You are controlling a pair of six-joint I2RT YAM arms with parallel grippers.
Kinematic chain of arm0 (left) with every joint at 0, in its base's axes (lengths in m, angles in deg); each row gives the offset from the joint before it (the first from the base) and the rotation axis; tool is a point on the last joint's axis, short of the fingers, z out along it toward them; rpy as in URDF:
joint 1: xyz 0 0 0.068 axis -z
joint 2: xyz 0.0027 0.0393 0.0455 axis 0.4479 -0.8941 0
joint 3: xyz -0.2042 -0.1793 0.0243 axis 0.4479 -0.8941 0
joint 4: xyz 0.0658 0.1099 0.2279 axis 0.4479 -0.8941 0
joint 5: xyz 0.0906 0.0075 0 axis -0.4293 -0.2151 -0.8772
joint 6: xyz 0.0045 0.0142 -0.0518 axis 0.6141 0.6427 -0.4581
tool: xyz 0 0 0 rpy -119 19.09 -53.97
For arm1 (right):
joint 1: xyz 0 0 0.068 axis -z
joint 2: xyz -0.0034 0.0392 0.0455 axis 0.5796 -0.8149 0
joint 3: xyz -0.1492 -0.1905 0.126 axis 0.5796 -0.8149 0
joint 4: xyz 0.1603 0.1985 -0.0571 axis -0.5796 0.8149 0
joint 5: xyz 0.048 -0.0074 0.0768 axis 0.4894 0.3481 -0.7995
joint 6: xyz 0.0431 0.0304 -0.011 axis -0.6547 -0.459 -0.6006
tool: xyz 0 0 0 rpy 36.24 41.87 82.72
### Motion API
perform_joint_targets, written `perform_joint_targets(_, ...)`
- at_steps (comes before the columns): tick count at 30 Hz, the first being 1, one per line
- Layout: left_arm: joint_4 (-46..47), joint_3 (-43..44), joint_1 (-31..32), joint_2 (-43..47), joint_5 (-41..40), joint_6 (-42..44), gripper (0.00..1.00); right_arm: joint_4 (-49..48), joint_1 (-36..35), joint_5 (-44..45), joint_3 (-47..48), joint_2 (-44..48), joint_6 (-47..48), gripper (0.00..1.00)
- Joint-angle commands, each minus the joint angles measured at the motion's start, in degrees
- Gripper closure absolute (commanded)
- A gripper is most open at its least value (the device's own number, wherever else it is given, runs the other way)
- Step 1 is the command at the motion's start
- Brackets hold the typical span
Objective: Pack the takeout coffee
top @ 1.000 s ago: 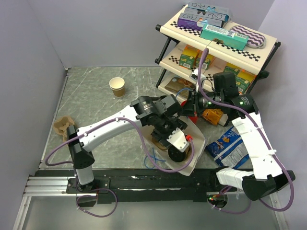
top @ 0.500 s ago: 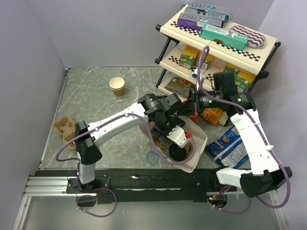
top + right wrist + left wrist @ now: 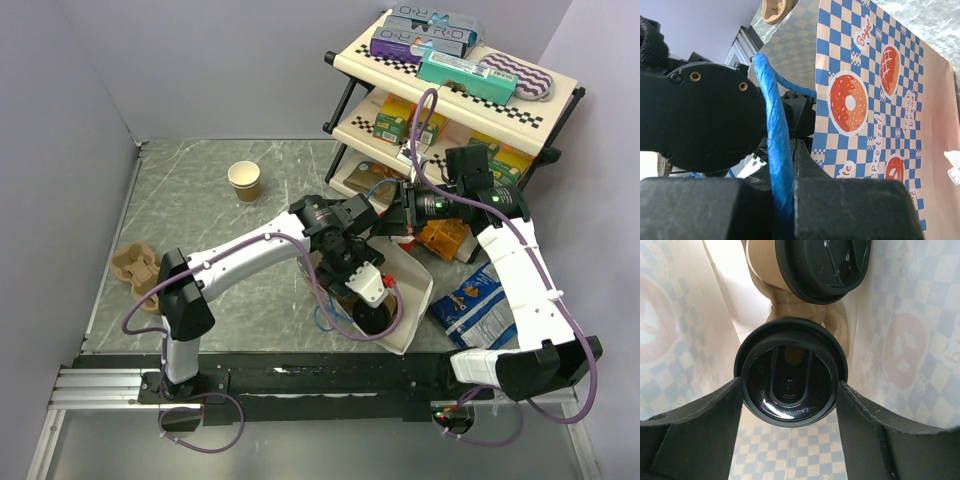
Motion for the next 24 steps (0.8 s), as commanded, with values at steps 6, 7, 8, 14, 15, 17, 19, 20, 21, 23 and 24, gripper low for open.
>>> perform_joint_targets(6,1.77,-0.56,-1.59,-0.78,3.22,5.01,0.99,-3.12,0.28,-2.25,2.68,1.01,-0.60,1.00)
perform_joint_targets(7,1.86,-0.56,-1.67,-1.22,3.05,5.19,0.99,-3.21,0.36,-2.60,2.59,0.92,-0.69,1.00)
perform_joint_targets(8,1.51,-0.38,-1.76,-1.48,3.04,5.54,0.99,-3.29,0.28,-2.78,2.59,0.83,-0.87,1.00)
perform_joint_targets(14,0.11,0.32,-2.64,-3.07,2.69,6.94,0.99,-4.26,0.36,-3.83,2.94,0.57,-0.78,1.00)
perform_joint_targets(15,0.02,0.32,-2.82,-3.15,2.78,7.12,0.99,-4.44,0.36,-3.92,3.03,0.57,-0.87,1.00)
perform_joint_targets(17,-0.16,0.67,-3.08,-3.59,3.39,7.47,0.99,-4.70,0.36,-4.27,3.03,0.48,-0.96,1.00)
perform_joint_targets(19,-0.33,0.50,-3.26,-3.94,3.57,8.17,0.99,-4.88,0.36,-4.62,2.77,0.39,-0.96,1.00)
perform_joint_targets(20,-0.33,0.15,-3.17,-3.95,3.40,8.35,0.99,-5.05,0.36,-4.63,2.76,0.39,-0.96,1.00)
perform_joint_targets(21,0.10,-0.73,-3.26,-3.86,3.31,8.61,0.99,-5.05,0.36,-4.71,2.76,0.31,-0.96,1.00)
perform_joint_targets(23,0.54,-1.87,-3.61,-3.77,3.75,9.06,0.99,-4.96,0.36,-4.71,2.76,0.22,-0.87,1.00)
perform_joint_targets(24,0.89,-3.18,-3.70,-3.77,3.75,9.32,0.99,-4.96,0.45,-4.71,2.68,0.13,-0.87,1.00)
